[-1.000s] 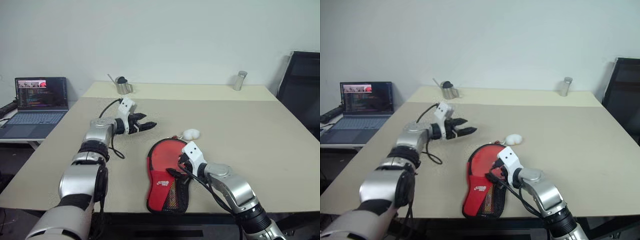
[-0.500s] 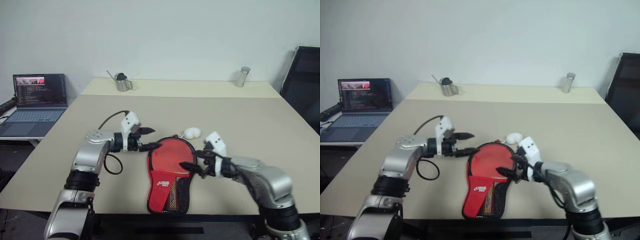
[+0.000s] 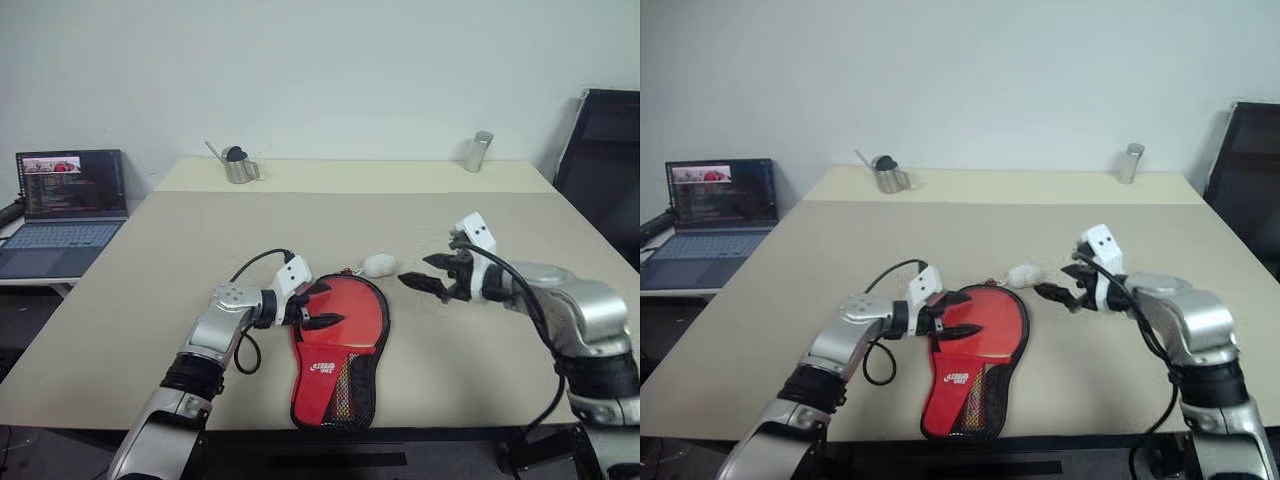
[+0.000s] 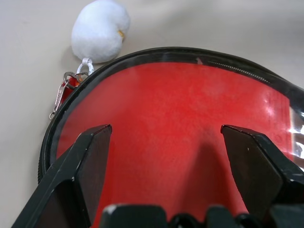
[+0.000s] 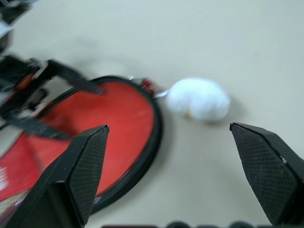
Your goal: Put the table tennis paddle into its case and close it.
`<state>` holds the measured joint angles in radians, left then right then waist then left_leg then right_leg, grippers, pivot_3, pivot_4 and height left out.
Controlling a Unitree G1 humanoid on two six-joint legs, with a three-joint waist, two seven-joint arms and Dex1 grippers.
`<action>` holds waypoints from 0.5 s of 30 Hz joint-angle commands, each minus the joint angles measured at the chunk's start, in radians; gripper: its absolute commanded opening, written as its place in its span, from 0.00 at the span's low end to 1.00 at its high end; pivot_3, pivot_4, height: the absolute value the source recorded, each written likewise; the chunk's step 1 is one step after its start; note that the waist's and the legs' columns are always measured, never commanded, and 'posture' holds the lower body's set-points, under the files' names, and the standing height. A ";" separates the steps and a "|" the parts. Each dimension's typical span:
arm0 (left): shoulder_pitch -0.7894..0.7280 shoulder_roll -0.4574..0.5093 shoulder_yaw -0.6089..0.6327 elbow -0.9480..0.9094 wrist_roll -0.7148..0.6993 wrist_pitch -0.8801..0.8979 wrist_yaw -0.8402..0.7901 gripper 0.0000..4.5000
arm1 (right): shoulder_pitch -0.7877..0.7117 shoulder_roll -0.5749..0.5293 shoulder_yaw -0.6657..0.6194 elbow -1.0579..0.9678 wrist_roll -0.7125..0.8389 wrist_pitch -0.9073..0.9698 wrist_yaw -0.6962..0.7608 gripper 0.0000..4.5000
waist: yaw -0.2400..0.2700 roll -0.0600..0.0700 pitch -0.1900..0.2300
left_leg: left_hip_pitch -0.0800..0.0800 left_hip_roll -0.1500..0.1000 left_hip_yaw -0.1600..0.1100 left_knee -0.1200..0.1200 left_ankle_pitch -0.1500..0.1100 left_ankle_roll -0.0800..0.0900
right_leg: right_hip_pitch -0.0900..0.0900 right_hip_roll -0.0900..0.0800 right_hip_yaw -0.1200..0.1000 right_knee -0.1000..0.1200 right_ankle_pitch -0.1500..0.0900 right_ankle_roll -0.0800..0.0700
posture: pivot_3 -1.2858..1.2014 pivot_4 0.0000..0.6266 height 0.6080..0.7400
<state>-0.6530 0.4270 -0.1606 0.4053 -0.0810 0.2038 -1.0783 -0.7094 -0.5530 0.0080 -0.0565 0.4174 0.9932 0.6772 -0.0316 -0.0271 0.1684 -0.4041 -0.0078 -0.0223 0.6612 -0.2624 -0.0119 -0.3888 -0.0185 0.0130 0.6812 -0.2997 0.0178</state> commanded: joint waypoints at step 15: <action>0.038 0.006 -0.001 -0.102 -0.011 0.033 0.041 0.89 | -0.382 0.236 0.172 0.930 -0.316 -0.656 0.071 1.00 | 0.000 0.001 0.000 | 0.000 0.000 0.001 0.001 0.000 0.000 | -0.001 0.000 0.001 0.000 0.000 0.000 | 0.52 0.24 1.00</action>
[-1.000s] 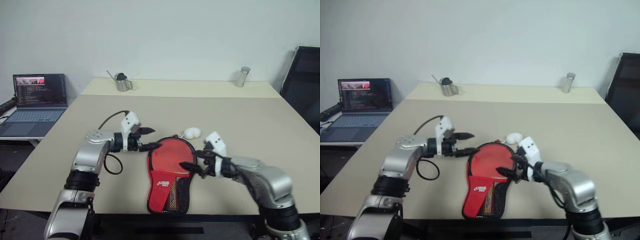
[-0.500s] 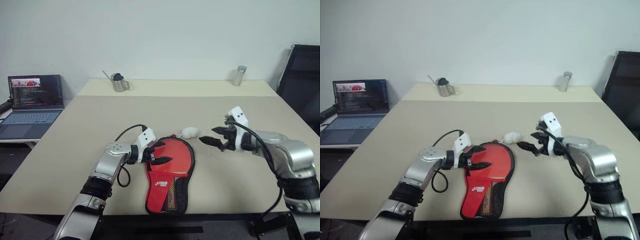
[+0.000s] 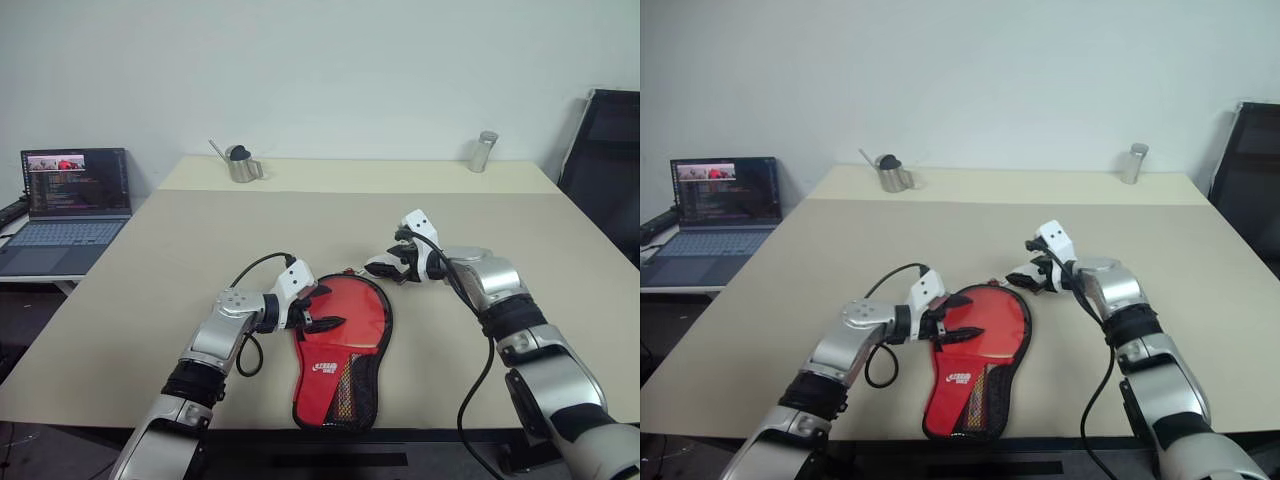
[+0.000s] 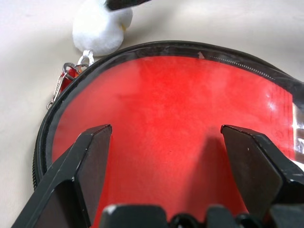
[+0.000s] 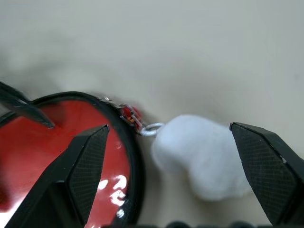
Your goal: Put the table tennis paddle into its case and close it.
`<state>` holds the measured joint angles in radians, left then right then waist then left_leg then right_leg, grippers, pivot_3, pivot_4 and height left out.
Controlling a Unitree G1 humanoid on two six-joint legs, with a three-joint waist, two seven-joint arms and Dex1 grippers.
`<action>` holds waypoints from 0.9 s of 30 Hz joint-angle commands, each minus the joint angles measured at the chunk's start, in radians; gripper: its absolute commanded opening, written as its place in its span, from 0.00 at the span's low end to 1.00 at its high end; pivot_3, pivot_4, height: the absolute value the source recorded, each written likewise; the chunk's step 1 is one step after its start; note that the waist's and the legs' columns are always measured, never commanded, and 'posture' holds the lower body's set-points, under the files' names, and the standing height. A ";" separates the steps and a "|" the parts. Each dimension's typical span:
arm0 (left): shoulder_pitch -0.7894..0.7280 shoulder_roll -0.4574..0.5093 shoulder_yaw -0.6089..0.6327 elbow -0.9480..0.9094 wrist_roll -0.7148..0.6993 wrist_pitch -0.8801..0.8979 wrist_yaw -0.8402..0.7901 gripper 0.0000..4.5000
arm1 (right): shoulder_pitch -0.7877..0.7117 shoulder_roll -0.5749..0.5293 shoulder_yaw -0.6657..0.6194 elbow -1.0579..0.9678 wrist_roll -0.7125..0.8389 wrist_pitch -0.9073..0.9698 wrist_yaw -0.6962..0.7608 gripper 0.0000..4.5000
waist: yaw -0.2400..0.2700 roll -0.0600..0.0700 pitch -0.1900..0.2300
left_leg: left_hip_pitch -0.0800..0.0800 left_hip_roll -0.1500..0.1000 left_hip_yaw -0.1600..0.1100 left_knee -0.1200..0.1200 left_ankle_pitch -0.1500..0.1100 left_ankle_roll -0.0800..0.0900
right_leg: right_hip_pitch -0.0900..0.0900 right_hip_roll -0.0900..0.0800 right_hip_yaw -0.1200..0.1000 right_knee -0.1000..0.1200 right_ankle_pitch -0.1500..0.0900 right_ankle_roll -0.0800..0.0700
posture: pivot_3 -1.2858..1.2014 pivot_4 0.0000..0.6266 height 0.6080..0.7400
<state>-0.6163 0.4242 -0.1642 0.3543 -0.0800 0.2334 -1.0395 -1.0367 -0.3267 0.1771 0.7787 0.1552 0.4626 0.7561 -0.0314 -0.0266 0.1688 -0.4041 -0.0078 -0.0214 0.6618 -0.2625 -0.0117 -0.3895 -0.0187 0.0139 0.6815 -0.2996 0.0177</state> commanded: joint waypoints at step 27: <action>-0.061 -0.035 0.024 0.075 -0.064 0.012 -0.020 0.90 | -0.147 0.090 -0.039 0.439 -0.223 -0.344 -0.074 0.12 | 0.001 0.001 0.001 | 0.001 0.000 0.000 0.001 0.000 0.000 | 0.000 0.000 0.000 0.002 0.000 0.000 | 0.52 0.24 1.00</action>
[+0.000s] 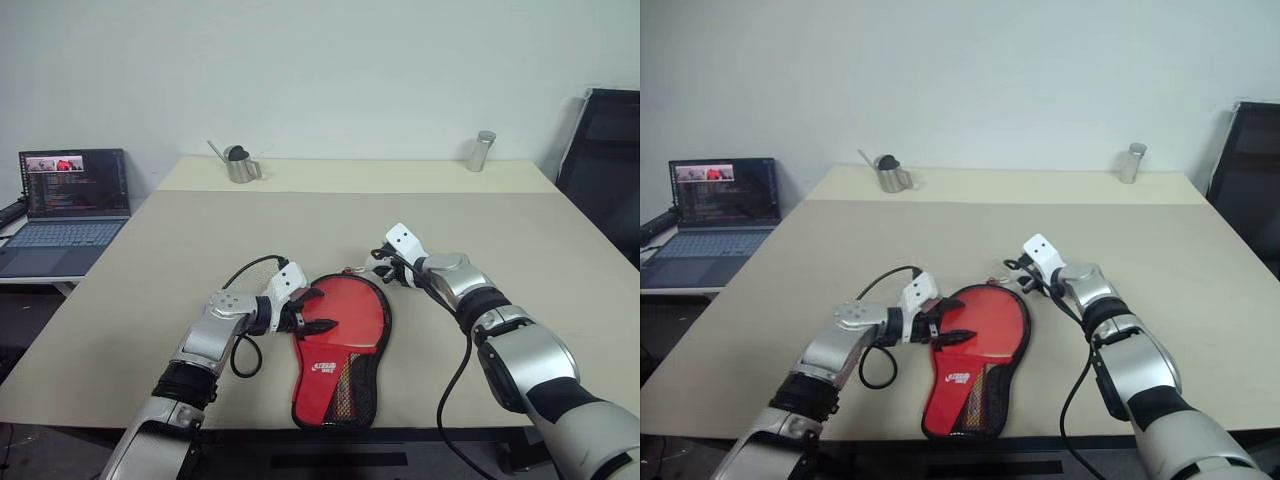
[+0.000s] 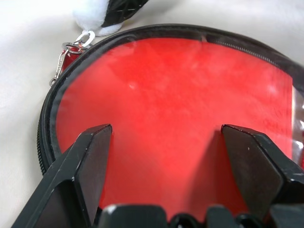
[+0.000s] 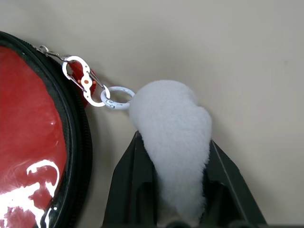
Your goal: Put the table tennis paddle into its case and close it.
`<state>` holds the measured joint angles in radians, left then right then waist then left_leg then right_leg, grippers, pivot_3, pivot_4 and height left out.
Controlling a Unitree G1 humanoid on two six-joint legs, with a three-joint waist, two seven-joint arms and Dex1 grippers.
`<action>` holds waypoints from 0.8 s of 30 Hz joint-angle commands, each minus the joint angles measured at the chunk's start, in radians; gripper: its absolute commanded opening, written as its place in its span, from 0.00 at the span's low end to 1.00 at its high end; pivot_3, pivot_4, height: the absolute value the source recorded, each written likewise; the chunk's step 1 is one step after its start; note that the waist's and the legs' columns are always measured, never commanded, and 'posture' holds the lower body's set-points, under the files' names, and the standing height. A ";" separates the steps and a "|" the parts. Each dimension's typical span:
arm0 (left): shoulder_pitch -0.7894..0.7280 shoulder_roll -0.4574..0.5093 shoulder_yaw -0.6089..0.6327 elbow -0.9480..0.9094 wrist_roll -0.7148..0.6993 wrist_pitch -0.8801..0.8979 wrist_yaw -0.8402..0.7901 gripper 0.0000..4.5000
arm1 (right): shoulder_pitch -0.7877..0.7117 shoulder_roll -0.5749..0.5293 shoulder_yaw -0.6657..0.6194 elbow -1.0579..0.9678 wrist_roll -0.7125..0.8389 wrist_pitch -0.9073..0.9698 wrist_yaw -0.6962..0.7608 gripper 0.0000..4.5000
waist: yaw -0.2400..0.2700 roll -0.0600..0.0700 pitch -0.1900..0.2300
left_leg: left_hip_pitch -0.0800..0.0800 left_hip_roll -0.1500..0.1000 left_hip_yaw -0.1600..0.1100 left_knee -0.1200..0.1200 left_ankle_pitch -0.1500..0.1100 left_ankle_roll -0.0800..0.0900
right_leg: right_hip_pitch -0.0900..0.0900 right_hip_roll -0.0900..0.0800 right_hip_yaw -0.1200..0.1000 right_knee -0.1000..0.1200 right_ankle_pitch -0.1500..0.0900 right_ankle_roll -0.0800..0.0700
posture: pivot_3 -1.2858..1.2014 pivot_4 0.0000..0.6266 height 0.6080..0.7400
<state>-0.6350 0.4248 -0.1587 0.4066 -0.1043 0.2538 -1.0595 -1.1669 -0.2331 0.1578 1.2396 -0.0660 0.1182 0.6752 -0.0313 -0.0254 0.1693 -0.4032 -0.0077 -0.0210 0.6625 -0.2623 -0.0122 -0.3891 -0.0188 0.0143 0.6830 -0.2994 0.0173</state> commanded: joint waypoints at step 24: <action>-0.104 -0.128 -0.122 0.373 0.122 -0.263 -0.011 0.90 | 0.053 -0.063 -0.053 -0.141 0.005 0.114 0.034 0.12 | 0.004 0.009 -0.008 | 0.004 0.000 0.001 0.001 0.000 0.000 | 0.003 0.000 0.001 0.004 0.000 0.000 | 0.52 0.24 1.00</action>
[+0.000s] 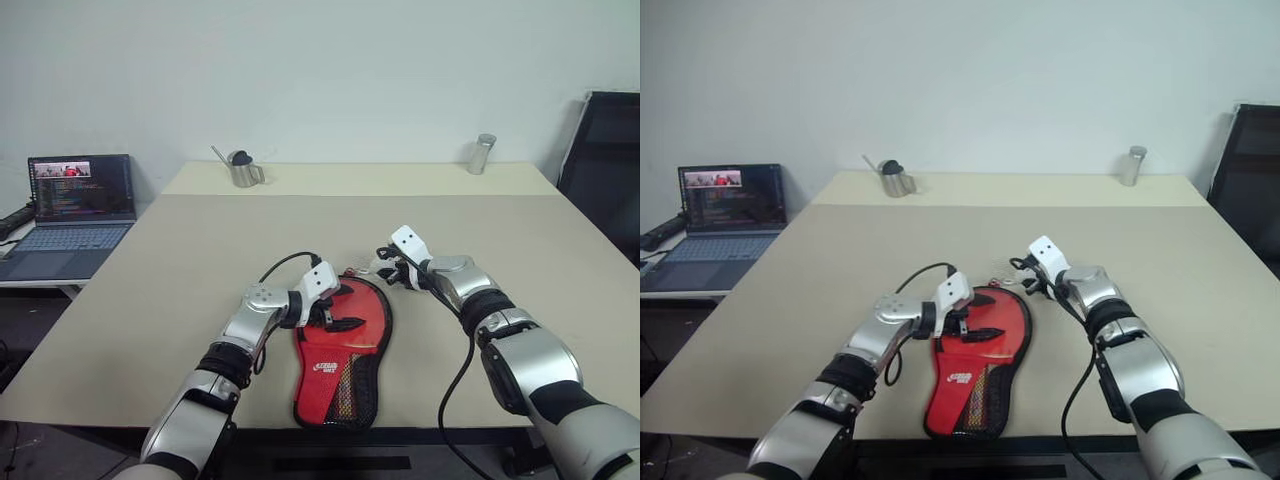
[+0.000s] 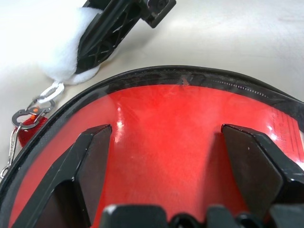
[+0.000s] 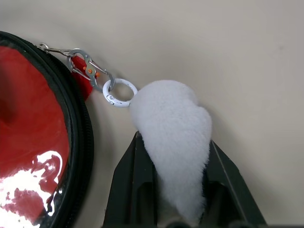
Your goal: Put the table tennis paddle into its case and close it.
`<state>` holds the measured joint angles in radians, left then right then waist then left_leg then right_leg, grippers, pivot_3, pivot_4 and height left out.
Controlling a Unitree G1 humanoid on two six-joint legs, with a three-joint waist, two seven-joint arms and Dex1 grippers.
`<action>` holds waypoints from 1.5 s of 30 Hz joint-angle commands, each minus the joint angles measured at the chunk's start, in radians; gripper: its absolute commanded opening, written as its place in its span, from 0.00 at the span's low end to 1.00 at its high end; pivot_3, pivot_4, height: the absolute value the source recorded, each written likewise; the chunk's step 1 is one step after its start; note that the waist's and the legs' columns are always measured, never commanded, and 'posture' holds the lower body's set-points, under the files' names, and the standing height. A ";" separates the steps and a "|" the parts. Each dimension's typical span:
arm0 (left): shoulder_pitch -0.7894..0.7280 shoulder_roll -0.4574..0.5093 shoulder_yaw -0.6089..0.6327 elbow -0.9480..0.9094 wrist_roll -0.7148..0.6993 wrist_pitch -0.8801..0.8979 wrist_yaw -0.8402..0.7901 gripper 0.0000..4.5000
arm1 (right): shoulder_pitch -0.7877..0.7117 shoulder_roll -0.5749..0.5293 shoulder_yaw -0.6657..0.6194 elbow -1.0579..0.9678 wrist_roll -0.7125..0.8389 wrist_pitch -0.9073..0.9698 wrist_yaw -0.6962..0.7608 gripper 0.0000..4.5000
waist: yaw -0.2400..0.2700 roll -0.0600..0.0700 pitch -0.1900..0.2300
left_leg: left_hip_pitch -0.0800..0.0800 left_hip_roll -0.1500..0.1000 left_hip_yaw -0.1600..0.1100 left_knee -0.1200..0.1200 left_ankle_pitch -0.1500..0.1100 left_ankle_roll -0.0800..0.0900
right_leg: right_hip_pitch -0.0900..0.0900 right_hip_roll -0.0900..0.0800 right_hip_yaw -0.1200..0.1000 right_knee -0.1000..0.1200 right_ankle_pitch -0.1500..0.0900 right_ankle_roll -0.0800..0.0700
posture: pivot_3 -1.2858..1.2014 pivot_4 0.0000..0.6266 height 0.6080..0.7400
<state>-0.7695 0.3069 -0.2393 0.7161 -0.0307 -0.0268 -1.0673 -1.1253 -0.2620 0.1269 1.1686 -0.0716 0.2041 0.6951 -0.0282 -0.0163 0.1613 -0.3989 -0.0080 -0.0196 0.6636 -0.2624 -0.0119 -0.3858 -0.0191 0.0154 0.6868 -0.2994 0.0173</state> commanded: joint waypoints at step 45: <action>-0.081 -0.140 -0.019 0.275 0.058 -0.038 0.038 0.90 | 1.075 -0.591 -0.204 -2.061 0.714 1.076 0.206 0.11 | 0.047 0.000 -0.003 | 0.005 -0.003 -0.007 0.001 -0.001 0.002 | 0.013 0.000 -0.006 -0.008 -0.002 0.004 | 0.52 0.24 1.00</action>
<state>-0.8751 0.1810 -0.2288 0.9409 -0.0187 -0.0738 -1.0371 -0.0644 -0.8404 -0.0531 -0.8291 0.5837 1.2683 0.8910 0.0192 -0.0164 0.1579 -0.3939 -0.0109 -0.0264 0.6648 -0.2637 -0.0095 -0.3726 -0.0193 0.0094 0.6783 -0.3013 0.0209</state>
